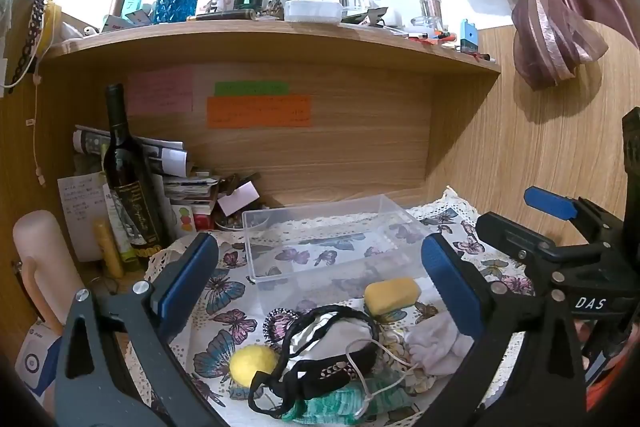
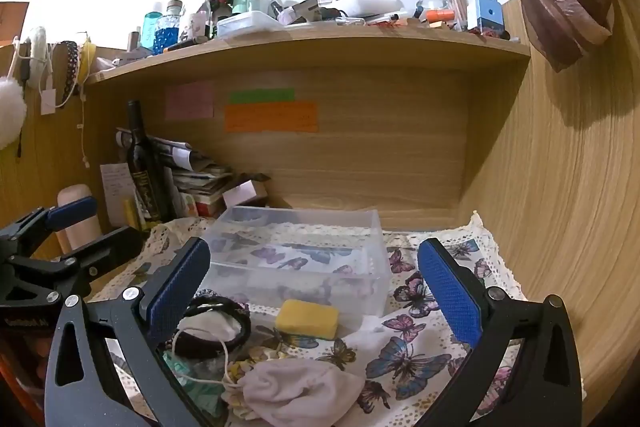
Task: Organize soft objects
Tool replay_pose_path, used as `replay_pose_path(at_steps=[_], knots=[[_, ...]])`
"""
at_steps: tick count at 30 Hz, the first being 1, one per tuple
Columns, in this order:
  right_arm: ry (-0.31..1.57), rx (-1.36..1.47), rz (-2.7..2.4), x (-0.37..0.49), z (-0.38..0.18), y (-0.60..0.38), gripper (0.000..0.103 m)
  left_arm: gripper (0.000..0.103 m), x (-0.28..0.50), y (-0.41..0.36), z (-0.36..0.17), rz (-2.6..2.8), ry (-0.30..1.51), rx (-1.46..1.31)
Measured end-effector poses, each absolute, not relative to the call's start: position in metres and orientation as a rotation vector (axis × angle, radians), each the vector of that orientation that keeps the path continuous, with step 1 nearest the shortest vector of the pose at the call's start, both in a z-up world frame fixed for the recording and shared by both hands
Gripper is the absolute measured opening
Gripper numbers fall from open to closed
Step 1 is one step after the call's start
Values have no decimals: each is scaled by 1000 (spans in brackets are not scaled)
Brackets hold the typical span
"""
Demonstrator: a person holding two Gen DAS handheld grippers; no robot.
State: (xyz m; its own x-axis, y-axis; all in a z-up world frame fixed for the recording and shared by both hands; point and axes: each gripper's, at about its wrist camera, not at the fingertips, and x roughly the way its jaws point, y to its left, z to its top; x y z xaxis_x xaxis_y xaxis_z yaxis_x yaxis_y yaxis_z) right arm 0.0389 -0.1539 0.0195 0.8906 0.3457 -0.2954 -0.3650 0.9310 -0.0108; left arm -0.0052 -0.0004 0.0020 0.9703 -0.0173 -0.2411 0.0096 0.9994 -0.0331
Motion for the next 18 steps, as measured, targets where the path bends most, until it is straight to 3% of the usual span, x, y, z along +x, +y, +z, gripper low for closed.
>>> replay_pose_path(at_steps=[18], knots=[[291,-51,375,35,24,-150,103,103,-2,-5,3,-13,247,-27]])
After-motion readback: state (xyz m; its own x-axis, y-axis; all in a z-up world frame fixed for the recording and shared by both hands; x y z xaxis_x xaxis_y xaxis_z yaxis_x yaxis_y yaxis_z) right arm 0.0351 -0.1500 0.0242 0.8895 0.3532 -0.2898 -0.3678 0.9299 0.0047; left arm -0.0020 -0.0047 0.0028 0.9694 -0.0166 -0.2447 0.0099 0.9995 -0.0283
